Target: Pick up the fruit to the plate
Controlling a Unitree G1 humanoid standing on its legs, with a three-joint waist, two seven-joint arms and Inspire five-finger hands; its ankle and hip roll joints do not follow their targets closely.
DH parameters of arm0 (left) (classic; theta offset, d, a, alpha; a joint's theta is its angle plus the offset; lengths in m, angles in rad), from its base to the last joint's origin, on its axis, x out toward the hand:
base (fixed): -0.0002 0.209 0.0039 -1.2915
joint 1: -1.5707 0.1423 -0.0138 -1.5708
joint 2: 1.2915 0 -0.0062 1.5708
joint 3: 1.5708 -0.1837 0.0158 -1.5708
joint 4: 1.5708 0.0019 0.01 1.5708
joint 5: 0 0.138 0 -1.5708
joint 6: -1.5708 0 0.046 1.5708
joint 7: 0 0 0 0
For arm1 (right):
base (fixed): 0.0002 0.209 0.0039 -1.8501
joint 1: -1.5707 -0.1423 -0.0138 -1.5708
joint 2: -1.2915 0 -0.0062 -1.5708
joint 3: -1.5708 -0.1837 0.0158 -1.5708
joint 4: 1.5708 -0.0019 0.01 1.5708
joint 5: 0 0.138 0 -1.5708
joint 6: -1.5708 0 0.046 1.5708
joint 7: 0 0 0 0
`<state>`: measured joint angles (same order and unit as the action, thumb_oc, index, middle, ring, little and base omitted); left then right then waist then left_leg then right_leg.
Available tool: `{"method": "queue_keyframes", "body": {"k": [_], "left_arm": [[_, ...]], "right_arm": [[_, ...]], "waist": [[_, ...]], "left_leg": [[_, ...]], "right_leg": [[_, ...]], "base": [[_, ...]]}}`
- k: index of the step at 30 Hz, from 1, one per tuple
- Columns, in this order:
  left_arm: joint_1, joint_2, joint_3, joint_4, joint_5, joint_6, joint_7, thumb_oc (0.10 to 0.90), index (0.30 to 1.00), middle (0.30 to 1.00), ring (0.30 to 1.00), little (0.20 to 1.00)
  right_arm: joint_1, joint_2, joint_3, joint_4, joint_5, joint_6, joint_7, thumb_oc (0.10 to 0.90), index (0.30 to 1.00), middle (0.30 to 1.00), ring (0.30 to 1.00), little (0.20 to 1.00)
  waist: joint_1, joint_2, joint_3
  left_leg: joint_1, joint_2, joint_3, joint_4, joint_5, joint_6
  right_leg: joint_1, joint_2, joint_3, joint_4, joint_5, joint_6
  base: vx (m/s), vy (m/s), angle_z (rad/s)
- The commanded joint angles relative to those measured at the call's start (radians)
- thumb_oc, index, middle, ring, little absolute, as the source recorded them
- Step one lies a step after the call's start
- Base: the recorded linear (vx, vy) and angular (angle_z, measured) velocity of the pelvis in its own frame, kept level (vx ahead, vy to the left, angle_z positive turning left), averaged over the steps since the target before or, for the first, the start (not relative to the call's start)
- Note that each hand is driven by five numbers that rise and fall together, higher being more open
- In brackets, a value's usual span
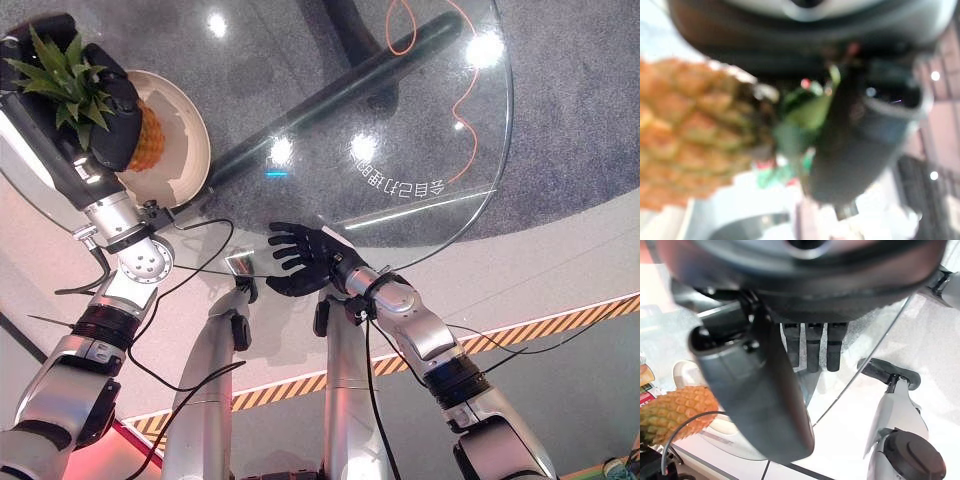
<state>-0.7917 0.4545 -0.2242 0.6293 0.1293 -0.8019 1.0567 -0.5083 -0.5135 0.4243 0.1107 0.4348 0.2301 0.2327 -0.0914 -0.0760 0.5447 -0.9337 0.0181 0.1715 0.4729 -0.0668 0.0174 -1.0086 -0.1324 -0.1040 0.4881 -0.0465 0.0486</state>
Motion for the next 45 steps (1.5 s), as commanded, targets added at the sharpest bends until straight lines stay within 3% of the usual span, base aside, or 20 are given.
{"method": "queue_keyframes", "body": {"k": [1, 19, 28, 36, 45], "left_arm": [[-0.028, 0.048, 0.019, -0.027, -0.02, -0.056, 0.007, 0.8, 0.9, 0.9, 0.9, 0.9], [0.011, 0.078, 0.027, -0.026, -0.04, -0.033, -0.04, 0.8, 0.9, 0.9, 0.9, 0.9], [0.11, 0.092, 0.062, -0.037, -0.142, -0.04, -0.172, 0.8, 0.9, 0.9, 0.9, 0.9], [0.224, 0.083, 0.084, -0.093, -0.257, -0.06, -0.369, 0.8, 0.9, 0.9, 0.9, 0.9], [0.339, 0.069, 0.076, -0.169, -0.348, -0.027, -0.558, 0.8, 0.9, 0.9, 0.9, 0.9]], "right_arm": [[0.045, 0.004, 0.053, -0.024, 0.003, 0.003, 0.02, 0.8, 0.9, 0.9, 0.9, 0.9], [0.059, 0.009, 0.04, -0.027, -0.014, -0.005, 0.045, 0.8, 0.9, 0.9, 0.9, 0.9], [0.103, 0.017, 0.009, -0.048, -0.033, -0.013, 0.055, 0.8, 0.9, 0.9, 0.9, 0.9], [0.171, 0.006, -0.028, -0.077, -0.055, -0.033, 0.073, 0.8, 0.9, 0.9, 0.9, 0.9], [0.244, -0.006, -0.059, -0.104, -0.071, -0.065, 0.091, 0.8, 0.9, 0.9, 0.9, 0.9]], "waist": [[0.019, -0.004, -0.025], [0.03, 0.013, -0.025], [0.045, 0.028, -0.025], [0.058, 0.038, -0.025], [0.066, 0.046, -0.025]], "left_leg": [[0.014, -0.103, 0.004, -0.054, 0.022, -0.031], [0.085, -0.089, 0.009, -0.073, 0.015, -0.025], [0.147, -0.08, 0.006, -0.094, 0.012, -0.024], [0.182, -0.073, 0.0, -0.108, 0.011, -0.023], [0.207, -0.067, -0.007, -0.126, 0.02, -0.028]], "right_leg": [[0.034, 0.109, -0.064, -0.062, 0.102, 0.025], [0.091, 0.096, -0.063, -0.061, 0.082, 0.03], [0.15, 0.086, -0.073, -0.068, 0.061, 0.031], [0.184, 0.081, -0.083, -0.077, 0.046, 0.029], [0.212, 0.085, -0.088, -0.096, 0.039, 0.028]], "base": [[0.0, 0.0, 0.0], [0.0, -0.019, 0.0], [-0.01, -0.061, -0.01], [-0.01, -0.07, -0.01], [-0.01, -0.062, -0.02]]}}
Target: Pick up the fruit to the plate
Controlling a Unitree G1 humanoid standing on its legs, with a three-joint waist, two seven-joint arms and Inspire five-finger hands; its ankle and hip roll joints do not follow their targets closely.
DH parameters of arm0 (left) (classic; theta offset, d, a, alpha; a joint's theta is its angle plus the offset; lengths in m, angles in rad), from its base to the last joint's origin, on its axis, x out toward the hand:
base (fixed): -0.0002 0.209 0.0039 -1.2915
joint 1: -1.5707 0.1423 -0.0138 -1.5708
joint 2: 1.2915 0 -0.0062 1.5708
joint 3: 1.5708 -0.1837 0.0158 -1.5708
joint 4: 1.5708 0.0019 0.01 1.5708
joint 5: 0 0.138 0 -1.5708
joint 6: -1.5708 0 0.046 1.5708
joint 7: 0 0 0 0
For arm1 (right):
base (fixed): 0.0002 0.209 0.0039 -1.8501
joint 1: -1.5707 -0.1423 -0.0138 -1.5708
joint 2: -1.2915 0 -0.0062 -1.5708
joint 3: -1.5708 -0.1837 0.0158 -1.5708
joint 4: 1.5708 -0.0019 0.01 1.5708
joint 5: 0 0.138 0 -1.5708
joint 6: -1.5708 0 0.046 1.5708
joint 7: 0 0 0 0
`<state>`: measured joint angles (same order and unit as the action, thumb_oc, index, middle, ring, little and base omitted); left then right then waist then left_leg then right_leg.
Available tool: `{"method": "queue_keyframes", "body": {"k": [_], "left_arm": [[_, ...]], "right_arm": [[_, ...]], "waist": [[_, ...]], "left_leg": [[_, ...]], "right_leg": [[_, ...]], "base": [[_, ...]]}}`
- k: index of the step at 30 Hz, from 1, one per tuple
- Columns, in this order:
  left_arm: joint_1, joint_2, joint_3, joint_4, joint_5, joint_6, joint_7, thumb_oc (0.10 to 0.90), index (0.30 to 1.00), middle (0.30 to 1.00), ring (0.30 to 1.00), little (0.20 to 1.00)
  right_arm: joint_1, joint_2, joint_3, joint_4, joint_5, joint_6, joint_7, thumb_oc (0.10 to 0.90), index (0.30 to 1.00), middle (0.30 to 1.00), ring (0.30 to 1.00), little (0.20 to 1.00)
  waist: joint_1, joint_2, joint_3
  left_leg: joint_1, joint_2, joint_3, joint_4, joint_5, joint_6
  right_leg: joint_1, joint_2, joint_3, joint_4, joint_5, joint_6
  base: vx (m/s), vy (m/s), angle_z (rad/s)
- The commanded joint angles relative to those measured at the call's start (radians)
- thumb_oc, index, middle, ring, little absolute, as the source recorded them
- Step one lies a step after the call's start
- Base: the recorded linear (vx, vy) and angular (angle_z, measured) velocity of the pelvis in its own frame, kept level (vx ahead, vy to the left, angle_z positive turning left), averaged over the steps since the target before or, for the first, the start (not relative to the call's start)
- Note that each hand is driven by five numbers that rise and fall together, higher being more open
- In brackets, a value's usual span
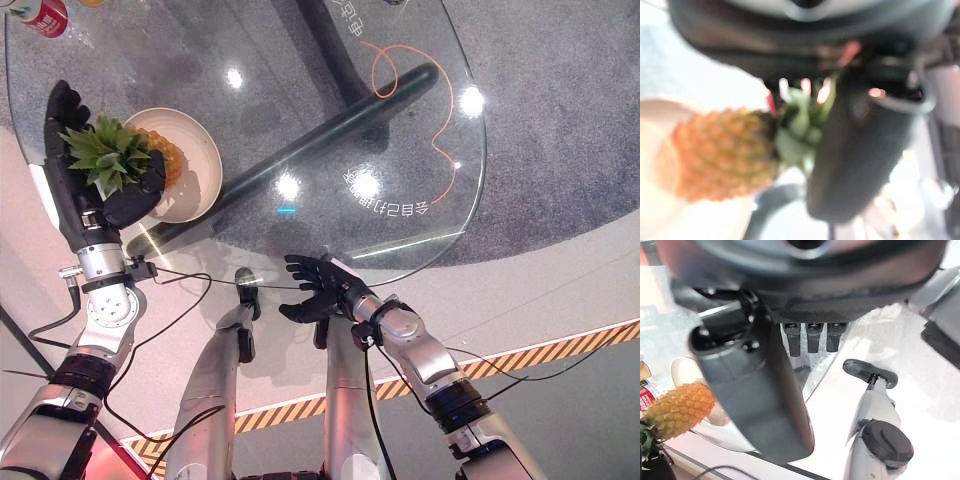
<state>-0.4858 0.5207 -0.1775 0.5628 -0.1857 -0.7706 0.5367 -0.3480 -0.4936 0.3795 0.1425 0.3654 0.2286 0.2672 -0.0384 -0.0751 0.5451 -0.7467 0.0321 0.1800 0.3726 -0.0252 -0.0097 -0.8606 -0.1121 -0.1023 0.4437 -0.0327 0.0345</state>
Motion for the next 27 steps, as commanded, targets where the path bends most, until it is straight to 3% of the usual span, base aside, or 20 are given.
{"method": "queue_keyframes", "body": {"k": [1, 11, 27], "left_arm": [[0.04, 0.002, 0.029, -0.107, -0.037, -0.055, -0.042, 0.8, 0.9, 0.9, 0.9, 0.9], [0.14, -0.017, 0.035, -0.152, -0.117, -0.035, -0.089, 0.8, 0.9, 0.9, 0.9, 0.9], [0.229, -0.026, 0.052, -0.173, -0.195, 0.019, -0.156, 0.8, 0.9, 0.9, 0.9, 0.9]], "right_arm": [[0.087, -0.026, -0.016, -0.134, -0.003, -0.066, 0.059, 0.8, 0.9, 0.9, 0.9, 0.9], [0.138, -0.032, -0.033, -0.129, -0.013, -0.113, 0.082, 0.8, 0.9, 0.9, 0.9, 0.9], [0.159, -0.037, -0.047, -0.126, -0.004, -0.118, 0.094, 0.8, 0.9, 0.9, 0.9, 0.9]], "waist": [[0.013, 0.046, -0.025], [0.02, 0.054, -0.025], [0.035, 0.063, -0.025]], "left_leg": [[0.021, -0.081, -0.016, -0.026, -0.021, -0.001], [0.047, -0.071, -0.023, -0.036, -0.011, -0.011], [0.088, -0.061, -0.031, -0.035, -0.005, -0.023]], "right_leg": [[0.066, 0.065, -0.09, -0.053, 0.025, 0.042], [0.098, 0.063, -0.1, -0.064, 0.017, 0.044], [0.15, 0.055, -0.117, -0.06, -0.001, 0.039]], "base": [[-0.02, -0.058, -0.04], [-0.01, -0.051, -0.04], [0.0, -0.016, -0.01]]}}
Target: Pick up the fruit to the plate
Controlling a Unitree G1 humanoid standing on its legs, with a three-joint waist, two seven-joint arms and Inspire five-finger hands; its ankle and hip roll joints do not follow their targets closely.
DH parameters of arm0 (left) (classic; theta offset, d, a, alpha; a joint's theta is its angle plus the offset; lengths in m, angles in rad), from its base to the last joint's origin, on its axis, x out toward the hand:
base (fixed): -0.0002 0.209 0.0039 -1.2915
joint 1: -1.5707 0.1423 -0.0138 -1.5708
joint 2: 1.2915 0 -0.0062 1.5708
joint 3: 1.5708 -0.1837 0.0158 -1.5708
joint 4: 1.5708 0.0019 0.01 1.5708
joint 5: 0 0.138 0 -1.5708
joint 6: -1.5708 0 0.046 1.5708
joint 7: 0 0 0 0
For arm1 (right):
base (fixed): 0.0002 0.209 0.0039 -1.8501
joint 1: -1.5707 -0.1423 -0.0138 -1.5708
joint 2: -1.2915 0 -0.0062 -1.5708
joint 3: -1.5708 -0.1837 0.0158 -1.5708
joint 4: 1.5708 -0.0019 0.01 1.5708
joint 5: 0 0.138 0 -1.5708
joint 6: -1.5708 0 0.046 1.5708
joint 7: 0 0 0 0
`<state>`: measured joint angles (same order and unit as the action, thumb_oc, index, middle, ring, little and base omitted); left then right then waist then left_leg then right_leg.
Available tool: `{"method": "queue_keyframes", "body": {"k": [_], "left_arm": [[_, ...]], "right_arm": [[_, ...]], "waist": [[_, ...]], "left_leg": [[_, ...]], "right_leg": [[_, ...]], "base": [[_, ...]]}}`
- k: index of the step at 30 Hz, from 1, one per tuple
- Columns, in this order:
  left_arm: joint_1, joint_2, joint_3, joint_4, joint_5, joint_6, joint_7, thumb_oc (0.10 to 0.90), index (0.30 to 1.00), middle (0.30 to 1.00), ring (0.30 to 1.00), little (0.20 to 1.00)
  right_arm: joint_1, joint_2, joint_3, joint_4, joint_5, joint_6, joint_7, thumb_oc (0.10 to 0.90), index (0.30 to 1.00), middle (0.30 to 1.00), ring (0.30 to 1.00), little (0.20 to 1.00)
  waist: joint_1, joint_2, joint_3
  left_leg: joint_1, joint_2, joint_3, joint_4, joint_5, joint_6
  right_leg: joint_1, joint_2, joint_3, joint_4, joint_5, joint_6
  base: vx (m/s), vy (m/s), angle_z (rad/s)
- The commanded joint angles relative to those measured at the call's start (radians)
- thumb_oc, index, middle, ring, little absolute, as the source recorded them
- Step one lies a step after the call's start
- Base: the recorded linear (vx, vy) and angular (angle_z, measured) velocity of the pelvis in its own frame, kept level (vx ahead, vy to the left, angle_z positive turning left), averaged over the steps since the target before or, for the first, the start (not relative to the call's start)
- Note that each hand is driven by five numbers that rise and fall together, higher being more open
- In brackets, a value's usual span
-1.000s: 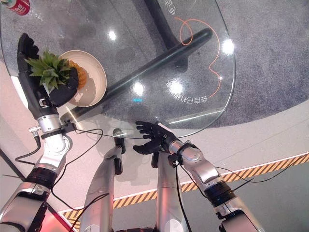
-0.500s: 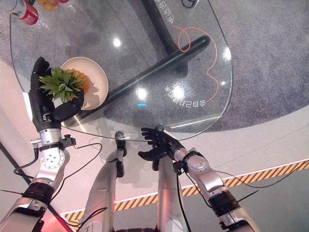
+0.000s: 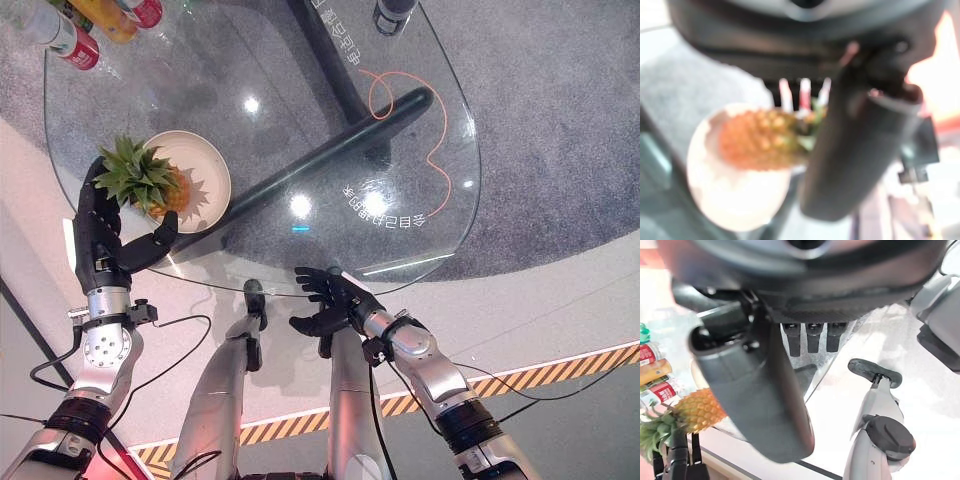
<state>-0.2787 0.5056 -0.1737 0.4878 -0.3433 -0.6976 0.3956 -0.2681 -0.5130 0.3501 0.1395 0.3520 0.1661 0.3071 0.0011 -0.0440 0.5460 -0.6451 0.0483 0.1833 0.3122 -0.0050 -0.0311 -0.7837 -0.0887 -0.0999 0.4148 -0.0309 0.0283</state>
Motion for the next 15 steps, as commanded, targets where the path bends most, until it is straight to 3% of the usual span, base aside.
{"method": "queue_keyframes", "body": {"k": [1, 15], "left_arm": [[0.025, -0.012, 0.05, -0.098, -0.046, -0.05, -0.023, 0.8, 0.9, 0.9, 0.9, 0.9], [0.11, -0.049, 0.071, -0.073, -0.17, -0.001, -0.132, 0.8, 0.9, 0.9, 0.9, 0.9]], "right_arm": [[0.081, -0.015, -0.017, -0.12, 0.006, -0.057, 0.054, 0.8, 0.9, 0.9, 0.9, 0.9], [0.122, 0.012, -0.034, -0.067, 0.021, -0.067, 0.083, 0.8, 0.9, 0.9, 0.9, 0.9]], "waist": [[-0.003, 0.033, -0.026], [0.022, 0.032, -0.026]], "left_leg": [[-0.009, -0.076, -0.035, 0.024, -0.025, -0.003], [0.172, -0.091, -0.034, -0.01, -0.048, 0.004]], "right_leg": [[0.079, 0.032, -0.119, -0.032, -0.005, 0.045], [0.263, 0.018, -0.143, -0.055, -0.034, 0.044]], "base": [[0.0, 0.0, 0.0], [0.0, -0.004, 0.01]]}}
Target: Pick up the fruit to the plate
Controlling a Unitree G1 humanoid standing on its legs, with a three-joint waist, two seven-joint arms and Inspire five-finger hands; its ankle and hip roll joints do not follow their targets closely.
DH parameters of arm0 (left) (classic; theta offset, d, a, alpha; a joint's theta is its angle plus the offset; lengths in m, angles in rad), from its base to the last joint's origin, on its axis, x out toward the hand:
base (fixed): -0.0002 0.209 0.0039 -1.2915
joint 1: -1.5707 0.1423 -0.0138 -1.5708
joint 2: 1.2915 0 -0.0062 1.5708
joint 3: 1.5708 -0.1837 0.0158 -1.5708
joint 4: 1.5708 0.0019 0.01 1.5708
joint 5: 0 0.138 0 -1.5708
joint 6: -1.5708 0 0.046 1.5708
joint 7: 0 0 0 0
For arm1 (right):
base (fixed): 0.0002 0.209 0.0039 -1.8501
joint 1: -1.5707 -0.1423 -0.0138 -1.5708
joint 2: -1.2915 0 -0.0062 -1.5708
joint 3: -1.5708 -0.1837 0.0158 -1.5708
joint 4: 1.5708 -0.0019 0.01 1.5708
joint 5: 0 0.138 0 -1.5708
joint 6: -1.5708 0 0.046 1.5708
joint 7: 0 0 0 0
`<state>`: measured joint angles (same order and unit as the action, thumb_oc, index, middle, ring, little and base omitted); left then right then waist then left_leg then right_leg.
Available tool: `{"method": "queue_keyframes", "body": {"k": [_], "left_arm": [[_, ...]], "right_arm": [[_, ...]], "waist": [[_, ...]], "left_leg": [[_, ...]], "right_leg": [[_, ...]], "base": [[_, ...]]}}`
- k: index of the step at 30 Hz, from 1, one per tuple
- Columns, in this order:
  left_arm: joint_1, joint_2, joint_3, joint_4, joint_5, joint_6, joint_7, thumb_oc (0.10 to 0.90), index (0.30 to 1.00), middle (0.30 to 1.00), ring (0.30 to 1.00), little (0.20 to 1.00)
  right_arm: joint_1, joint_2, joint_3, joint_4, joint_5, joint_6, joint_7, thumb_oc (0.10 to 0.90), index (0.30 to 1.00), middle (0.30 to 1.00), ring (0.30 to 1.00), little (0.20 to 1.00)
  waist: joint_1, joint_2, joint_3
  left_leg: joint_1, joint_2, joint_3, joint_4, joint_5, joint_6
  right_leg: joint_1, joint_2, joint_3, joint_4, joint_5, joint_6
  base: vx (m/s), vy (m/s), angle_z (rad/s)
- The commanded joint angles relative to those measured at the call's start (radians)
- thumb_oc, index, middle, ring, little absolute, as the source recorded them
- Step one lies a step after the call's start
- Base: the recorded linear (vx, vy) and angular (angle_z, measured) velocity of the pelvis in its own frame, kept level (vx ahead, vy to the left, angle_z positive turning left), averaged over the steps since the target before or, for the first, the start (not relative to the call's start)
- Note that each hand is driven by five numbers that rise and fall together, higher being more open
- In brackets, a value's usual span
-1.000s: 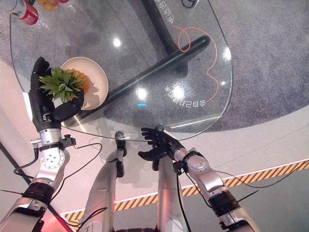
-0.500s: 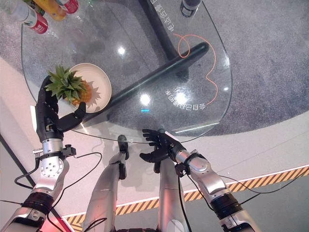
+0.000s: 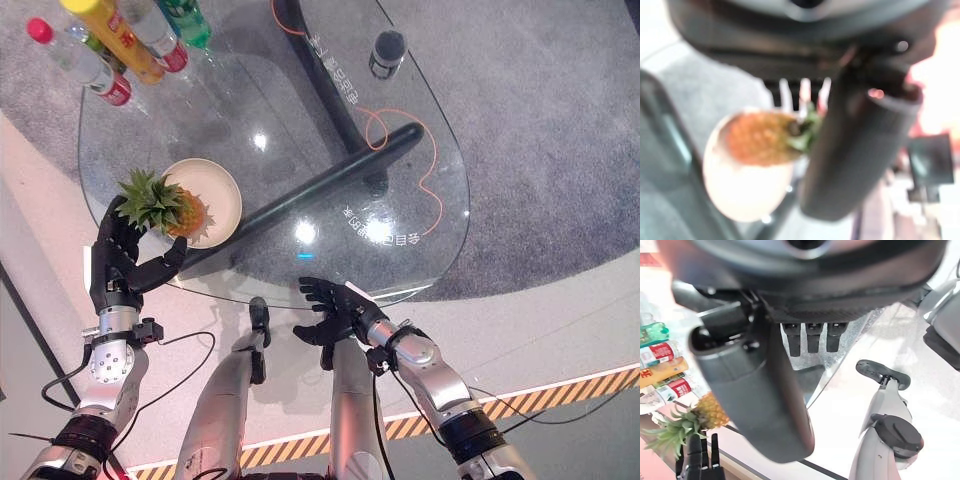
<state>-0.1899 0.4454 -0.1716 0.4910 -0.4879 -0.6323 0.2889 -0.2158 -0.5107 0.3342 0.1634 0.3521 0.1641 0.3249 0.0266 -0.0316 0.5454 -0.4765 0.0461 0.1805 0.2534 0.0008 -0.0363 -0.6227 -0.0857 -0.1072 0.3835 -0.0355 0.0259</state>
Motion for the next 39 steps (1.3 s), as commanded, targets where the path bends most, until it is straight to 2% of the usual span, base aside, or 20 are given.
{"method": "queue_keyframes", "body": {"k": [1, 12, 15, 22, 24, 27, 35, 39], "left_arm": [[0.033, 0.006, 0.071, -0.075, -0.043, -0.063, -0.036, 0.8, 0.9, 0.9, 0.9, 0.9], [0.098, -0.039, 0.082, -0.035, -0.104, -0.052, -0.107, 0.8, 0.9, 0.9, 0.9, 0.9], [0.111, -0.047, 0.081, -0.024, -0.121, -0.028, -0.114, 0.8, 0.9, 0.9, 0.9, 0.9], [0.174, -0.076, 0.083, 0.019, -0.165, 0.05, -0.126, 0.8, 0.9, 0.9, 0.9, 0.9], [0.199, -0.09, 0.084, 0.041, -0.165, 0.078, -0.149, 0.8, 0.9, 0.9, 0.9, 0.9], [0.217, -0.114, 0.079, 0.08, -0.211, 0.156, -0.189, 0.8, 0.9, 0.9, 0.9, 0.9], [0.219, -0.169, 0.049, 0.27, -0.114, 0.341, -0.181, 0.8, 0.9, 0.9, 0.9, 0.9], [0.205, -0.191, 0.044, 0.362, -0.115, 0.407, -0.189, 0.8, 0.9, 0.9, 0.9, 0.9]], "right_arm": [[0.078, 0.013, -0.021, -0.081, 0.021, -0.07, 0.071, 0.8, 0.9, 0.9, 0.9, 0.9], [0.117, 0.046, -0.039, -0.04, 0.004, -0.05, 0.109, 0.8, 0.9, 0.9, 0.9, 0.9], [0.13, 0.057, -0.044, -0.02, 0.002, -0.045, 0.108, 0.8, 0.9, 0.9, 0.9, 0.9], [0.18, 0.087, -0.062, 0.044, -0.008, -0.02, 0.117, 0.8, 0.9, 0.9, 0.9, 0.9], [0.201, 0.098, -0.072, 0.076, -0.015, -0.014, 0.102, 0.8, 0.9, 0.9, 0.9, 0.9], [0.215, 0.123, -0.082, 0.123, 0.003, 0.001, 0.057, 0.8, 0.9, 0.9, 0.9, 0.9], [0.217, 0.189, -0.082, 0.309, 0.014, 0.004, -0.067, 0.8, 0.9, 0.9, 0.9, 0.9], [0.204, 0.208, -0.081, 0.417, 0.0, 0.022, -0.128, 0.8, 0.9, 0.9, 0.9, 0.9]], "waist": [[-0.001, 0.019, -0.025], [0.014, 0.016, -0.025], [0.018, 0.012, -0.025], [0.023, 0.007, -0.104], [0.025, 0.005, -0.139], [0.025, 0.006, -0.182], [0.02, -0.002, -0.293], [0.016, 0.002, -0.332]], "left_leg": [[0.032, -0.091, -0.032, 0.041, -0.056, 0.01], [0.231, -0.099, -0.046, -0.052, -0.045, 0.0], [0.281, -0.1, -0.053, -0.081, -0.041, -0.005], [0.363, -0.101, -0.07, -0.161, -0.025, -0.013], [0.392, -0.098, -0.072, -0.189, -0.02, -0.016], [0.424, -0.093, -0.078, -0.213, -0.018, -0.017], [0.501, -0.078, -0.059, -0.246, -0.028, -0.018], [0.53, -0.072, -0.041, -0.259, -0.032, -0.015]], "right_leg": [[0.13, 0.012, -0.14, -0.03, -0.032, 0.045], [0.353, 0.02, -0.154, -0.136, -0.032, 0.039], [0.415, 0.023, -0.157, -0.173, -0.029, 0.04], [0.521, 0.027, -0.157, -0.26, -0.017, 0.038], [0.554, 0.029, -0.157, -0.283, -0.015, 0.037], [0.585, 0.031, -0.156, -0.295, -0.018, 0.034], [0.663, 0.018, -0.16, -0.349, -0.003, 0.037], [0.687, 0.012, -0.152, -0.374, 0.008, 0.042]], "base": [[-0.01, -0.016, 0.03], [-0.01, -0.023, 0.11], [-0.03, -0.035, 0.1], [0.01, -0.015, 0.06], [0.01, -0.014, 0.02], [0.01, -0.02, 0.15], [0.01, -0.008, 0.05], [0.01, 0.011, -0.02]]}}
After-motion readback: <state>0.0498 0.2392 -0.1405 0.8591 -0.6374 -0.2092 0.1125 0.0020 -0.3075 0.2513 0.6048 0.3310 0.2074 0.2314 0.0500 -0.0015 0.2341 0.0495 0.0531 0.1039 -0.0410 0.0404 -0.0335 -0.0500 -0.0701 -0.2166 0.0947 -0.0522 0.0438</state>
